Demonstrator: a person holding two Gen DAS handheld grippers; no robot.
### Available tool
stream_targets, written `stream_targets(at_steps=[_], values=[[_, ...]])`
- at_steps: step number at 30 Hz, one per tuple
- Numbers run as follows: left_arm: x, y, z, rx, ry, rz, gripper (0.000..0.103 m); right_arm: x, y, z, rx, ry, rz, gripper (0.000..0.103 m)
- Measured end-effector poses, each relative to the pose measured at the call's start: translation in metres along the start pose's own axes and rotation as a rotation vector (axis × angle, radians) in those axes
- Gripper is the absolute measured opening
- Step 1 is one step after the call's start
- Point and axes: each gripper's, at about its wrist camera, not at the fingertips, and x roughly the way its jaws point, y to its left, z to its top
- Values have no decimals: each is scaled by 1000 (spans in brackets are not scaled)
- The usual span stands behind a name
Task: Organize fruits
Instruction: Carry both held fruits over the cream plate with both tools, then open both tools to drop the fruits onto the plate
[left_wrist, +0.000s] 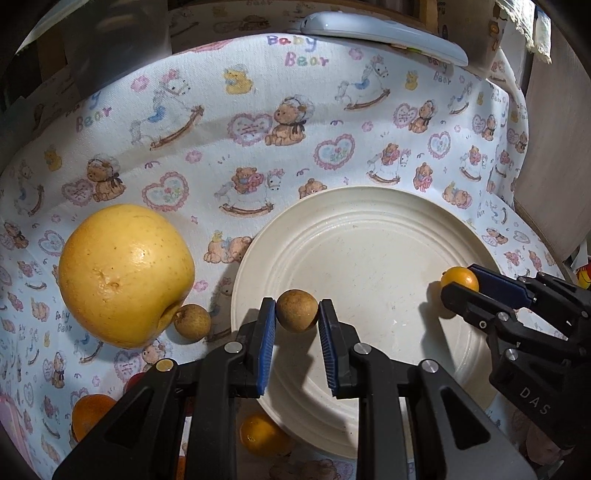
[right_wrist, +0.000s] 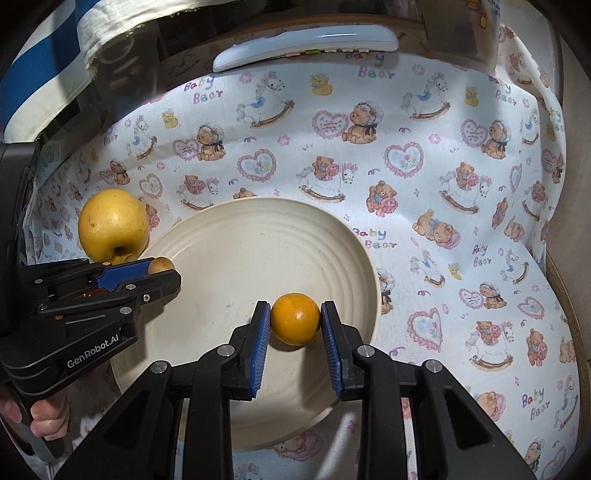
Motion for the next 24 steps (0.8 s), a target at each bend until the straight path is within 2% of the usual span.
stream_targets(at_steps=[10,13,14,15,16,17,18,21,24], values=[[6,-1,0,-4,32,-5,23,1,1,2,2,16,-13,29],[4,-1,0,-3,28,-14,30,-1,-1,2,14,14,-9,30],[2,-2,0,1,23,-16,33,-3,-2,2,18,11,-9,32],[-1,-3,-1,6,12,-6,42,-5,-2,3,23,2,-7,34],[-4,-4,-1,12,-4,7,48,-8,-3,4,26,-8,-5,41],[-7,-5,-1,22,-19,19,49,-11,-3,4,29,-19,-3,50],[-9,-6,-1,28,-29,28,50,-16,-3,5,31,-39,-2,52],[-22,-3,1,14,-58,40,50,-27,-2,8,33,-69,6,53],[-45,3,7,2,-126,52,51,-38,0,11,40,-101,14,53]])
